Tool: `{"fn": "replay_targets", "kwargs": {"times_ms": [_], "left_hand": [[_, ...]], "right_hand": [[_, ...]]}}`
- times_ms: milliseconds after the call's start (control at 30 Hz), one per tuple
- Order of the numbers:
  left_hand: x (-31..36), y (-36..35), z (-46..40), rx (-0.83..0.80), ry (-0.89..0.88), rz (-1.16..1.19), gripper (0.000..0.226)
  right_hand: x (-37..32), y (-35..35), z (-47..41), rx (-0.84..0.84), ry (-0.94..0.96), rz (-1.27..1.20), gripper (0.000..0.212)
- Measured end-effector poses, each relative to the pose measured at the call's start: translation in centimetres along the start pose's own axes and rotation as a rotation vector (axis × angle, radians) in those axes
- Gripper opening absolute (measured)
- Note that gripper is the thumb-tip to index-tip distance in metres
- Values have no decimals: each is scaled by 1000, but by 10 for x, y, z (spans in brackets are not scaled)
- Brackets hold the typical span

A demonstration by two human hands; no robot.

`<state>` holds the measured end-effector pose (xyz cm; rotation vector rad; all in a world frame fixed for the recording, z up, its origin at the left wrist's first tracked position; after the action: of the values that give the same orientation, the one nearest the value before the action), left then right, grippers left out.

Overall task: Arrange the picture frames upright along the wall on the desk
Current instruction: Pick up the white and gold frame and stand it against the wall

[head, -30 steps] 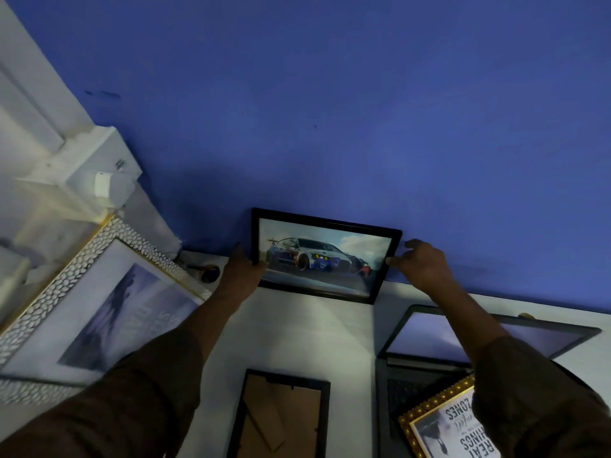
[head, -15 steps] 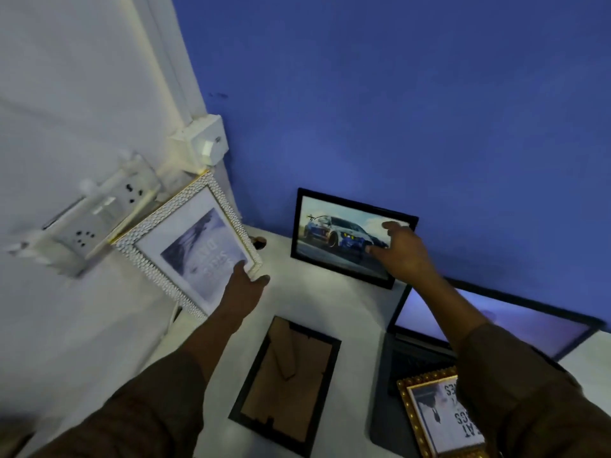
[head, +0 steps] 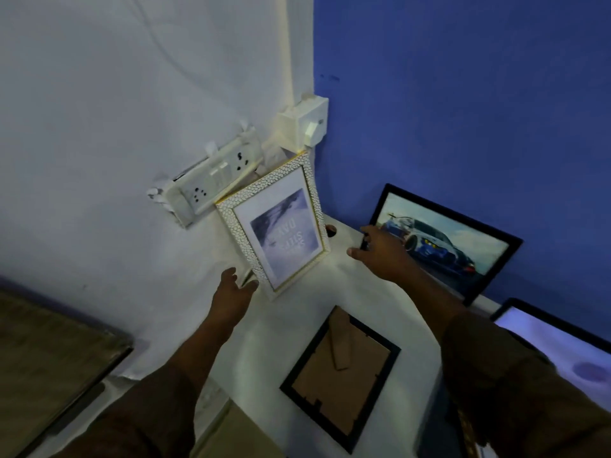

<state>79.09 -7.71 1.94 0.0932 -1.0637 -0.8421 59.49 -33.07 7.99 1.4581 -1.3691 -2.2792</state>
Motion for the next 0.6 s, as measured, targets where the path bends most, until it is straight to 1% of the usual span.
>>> {"fn": "replay_targets", "kwargs": {"times_ms": [67,133,233,300,333,400,467,533,600], "left_hand": [[-1,6,-17,-8,7,8,70],[0,8,-36,-36,1,16,65],[3,6,-63,-79,-78,-57,42],[8,6,-77,-143,-100,-137,28],[9,7,-81,-163,-108,-160,25],[13,7,-89,-184,-128,-181,28],[16,7,-96,-194,-137,-228,27],[18,7,-101,-210,-164,-242,20],[18,8,-101,-217,-199,-248,18]], "right_hand": [[-5,-12,-26,-32,-19,-16,69],[-9,-23,-55,-44,-29,-21,62],[-13,-34,-95,-35,-26,-2,49],[-12,-42,-122,-30,-25,-19,47],[-11,-45,-133,-33,-24,-30,48],[-7,-50,-151,-39,-13,-39,50],[-2,-57,-166,-49,37,-45,50],[1,-64,-176,-52,86,-38,43],[2,-66,-180,-41,94,-50,33]]}}
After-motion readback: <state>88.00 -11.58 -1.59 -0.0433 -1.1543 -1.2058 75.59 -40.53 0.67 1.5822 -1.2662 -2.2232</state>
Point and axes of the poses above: each hand's wrist, its own z-axis away from the middle knuckle, its own y-axis out of the back of the hand, x = y × z, the point moved 1 cm from there along -z, towards the middle knuckle, and after that the axes turned 10 degrees about y, right-handed, at the moved point
